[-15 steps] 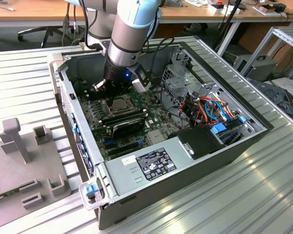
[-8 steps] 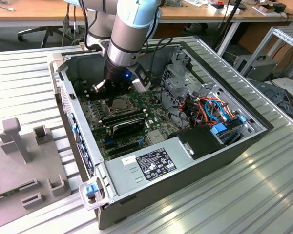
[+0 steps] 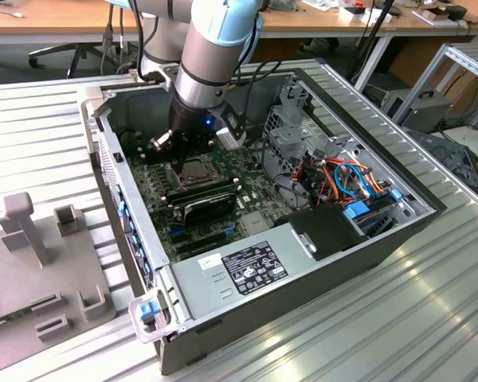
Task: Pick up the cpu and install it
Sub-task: 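Close the cpu cover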
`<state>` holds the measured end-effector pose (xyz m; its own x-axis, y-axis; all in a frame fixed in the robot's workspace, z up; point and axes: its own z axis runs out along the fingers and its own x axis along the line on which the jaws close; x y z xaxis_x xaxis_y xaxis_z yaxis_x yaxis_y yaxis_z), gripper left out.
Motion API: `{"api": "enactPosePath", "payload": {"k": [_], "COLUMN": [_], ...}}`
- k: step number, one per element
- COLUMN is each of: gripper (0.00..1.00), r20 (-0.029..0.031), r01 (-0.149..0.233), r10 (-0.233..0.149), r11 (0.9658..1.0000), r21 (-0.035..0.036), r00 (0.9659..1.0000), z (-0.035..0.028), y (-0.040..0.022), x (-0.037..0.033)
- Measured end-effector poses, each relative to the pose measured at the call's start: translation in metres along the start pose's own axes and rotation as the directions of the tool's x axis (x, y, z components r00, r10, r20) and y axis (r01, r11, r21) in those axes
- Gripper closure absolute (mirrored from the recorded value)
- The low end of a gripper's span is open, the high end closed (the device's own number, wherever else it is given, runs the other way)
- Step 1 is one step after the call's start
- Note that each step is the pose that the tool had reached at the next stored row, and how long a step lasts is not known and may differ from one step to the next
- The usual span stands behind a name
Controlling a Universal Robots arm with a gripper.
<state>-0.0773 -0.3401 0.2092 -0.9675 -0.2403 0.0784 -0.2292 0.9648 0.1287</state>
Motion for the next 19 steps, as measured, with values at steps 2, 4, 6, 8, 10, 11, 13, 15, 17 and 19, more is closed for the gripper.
{"api": "enactPosePath", "payload": {"k": [2,4,6,8,10,11,13,15,17,19], "gripper": [0.89,0.89,0.89,0.89,0.89,0.89,0.89,0.89,0.89,0.89], "r20": [0.0003,0.0009,0.0016,0.0025,0.0034,0.004,0.0051,0.0063,0.0076,0.0092], "r01": [0.004,0.007,0.009,0.011,0.012,0.013,0.013,0.014,0.015,0.016], "r10": [-0.004,-0.007,-0.009,-0.011,-0.012,-0.013,-0.013,-0.014,-0.015,-0.016], "r11": [1.0,1.0,0.9999,0.9998,0.9997,0.9997,0.9996,0.9994,0.9993,0.999], "r21": [-0.0028,-0.0064,-0.0106,-0.014,-0.0186,-0.021,-0.0256,-0.0302,-0.0349,-0.0412], "r00": [1.0,1.0,1.0,0.9999,0.9999,0.9999,0.9999,0.9999,0.9999,0.9998], "z": [-0.0033,-0.0052,-0.0071,-0.0075,-0.0078,-0.0078,-0.0082,-0.0086,-0.0105,-0.0164], "y": [0.0004,0.0006,0.0009,0.001,0.0009,0.0001,-0.0037,-0.0047,-0.0039,-0.0028], "x": [0.0002,0.0004,0.0005,0.0008,0.0016,0.0023,0.0043,0.0074,0.0099,0.0114]}}
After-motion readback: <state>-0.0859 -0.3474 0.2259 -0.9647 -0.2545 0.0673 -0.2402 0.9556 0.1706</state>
